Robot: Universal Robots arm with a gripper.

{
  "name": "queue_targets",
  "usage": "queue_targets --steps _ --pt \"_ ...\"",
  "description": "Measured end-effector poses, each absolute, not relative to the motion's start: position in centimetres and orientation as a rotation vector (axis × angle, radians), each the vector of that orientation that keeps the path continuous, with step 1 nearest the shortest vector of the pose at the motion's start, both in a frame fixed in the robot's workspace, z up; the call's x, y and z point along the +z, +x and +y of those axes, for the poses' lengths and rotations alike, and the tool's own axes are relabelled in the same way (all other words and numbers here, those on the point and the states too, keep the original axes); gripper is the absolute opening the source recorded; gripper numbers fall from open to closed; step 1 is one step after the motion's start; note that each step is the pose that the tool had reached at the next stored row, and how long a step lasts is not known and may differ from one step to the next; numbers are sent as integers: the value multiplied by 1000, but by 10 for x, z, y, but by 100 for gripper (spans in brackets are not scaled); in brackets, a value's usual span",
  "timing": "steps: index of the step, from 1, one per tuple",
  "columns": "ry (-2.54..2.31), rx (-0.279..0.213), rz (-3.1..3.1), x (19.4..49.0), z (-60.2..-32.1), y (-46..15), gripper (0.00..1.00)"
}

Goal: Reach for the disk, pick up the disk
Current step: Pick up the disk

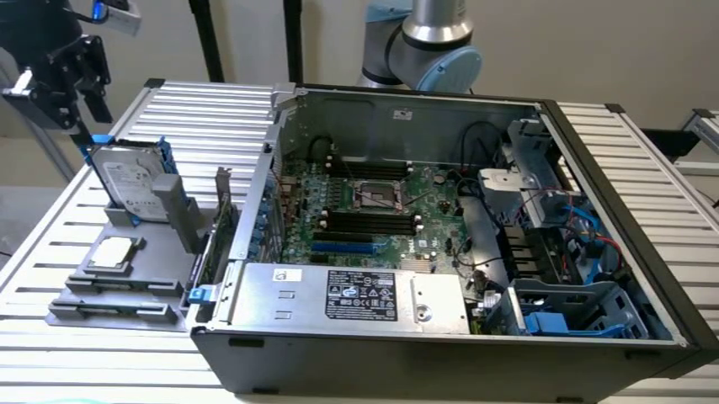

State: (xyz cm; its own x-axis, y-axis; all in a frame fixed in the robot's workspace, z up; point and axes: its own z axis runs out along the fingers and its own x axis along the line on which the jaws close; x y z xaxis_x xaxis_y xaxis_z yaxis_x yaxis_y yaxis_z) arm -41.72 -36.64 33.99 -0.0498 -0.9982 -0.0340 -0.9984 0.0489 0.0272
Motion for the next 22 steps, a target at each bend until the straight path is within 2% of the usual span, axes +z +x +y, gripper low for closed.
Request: queue_targets --steps 22 --pt "-2161 68 2271 300 -366 -417 54"
